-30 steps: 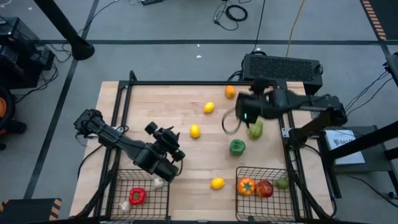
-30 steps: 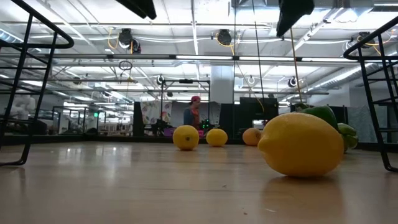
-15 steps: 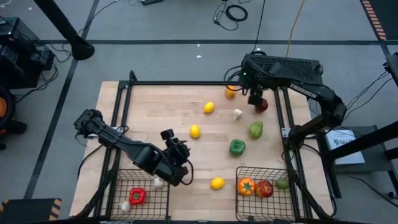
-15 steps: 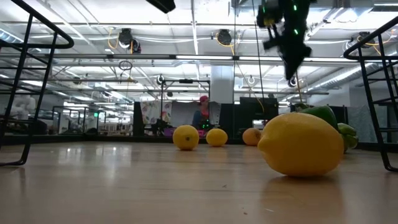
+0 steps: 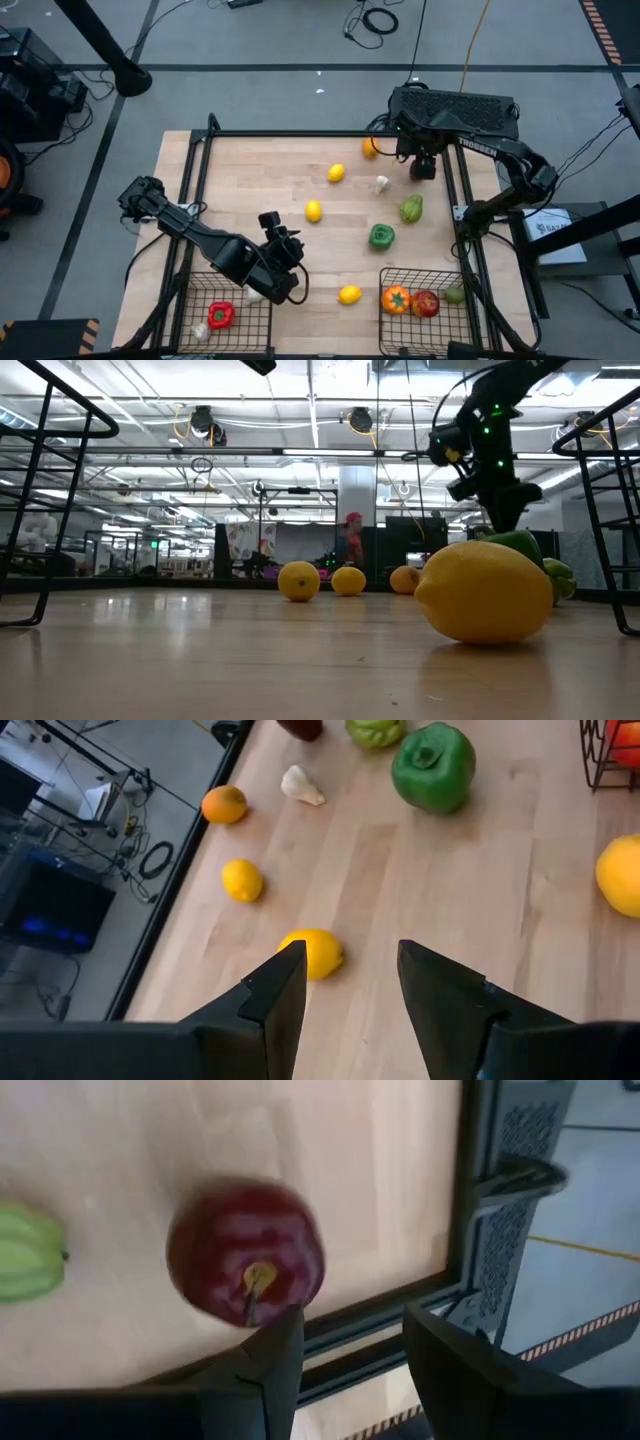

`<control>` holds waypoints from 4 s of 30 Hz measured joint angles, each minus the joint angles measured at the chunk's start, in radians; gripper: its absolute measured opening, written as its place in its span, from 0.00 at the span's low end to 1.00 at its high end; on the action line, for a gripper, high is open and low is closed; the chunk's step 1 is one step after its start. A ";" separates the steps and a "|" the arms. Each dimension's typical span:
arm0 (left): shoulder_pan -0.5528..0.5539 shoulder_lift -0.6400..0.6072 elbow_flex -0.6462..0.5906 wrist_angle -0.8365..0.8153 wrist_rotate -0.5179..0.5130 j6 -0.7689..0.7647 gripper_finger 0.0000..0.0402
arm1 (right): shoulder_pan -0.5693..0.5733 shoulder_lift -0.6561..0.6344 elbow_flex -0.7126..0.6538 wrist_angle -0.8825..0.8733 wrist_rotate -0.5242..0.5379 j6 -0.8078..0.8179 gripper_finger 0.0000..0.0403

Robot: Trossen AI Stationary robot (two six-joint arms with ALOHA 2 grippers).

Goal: Sort produce into baskets
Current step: Put the red apple into the right black wire basket

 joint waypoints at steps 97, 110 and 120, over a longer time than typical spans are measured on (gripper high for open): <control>0.071 -0.001 -0.011 0.038 -0.082 0.125 0.41 | -0.017 0.063 -0.079 -0.009 -0.242 0.218 0.02; 0.332 -0.001 -0.055 0.316 0.066 0.174 0.41 | 0.050 0.057 0.008 0.260 -0.177 0.319 0.17; 0.315 0.000 -0.055 0.310 0.107 0.175 0.41 | 0.043 0.089 0.007 0.434 -0.259 0.316 0.16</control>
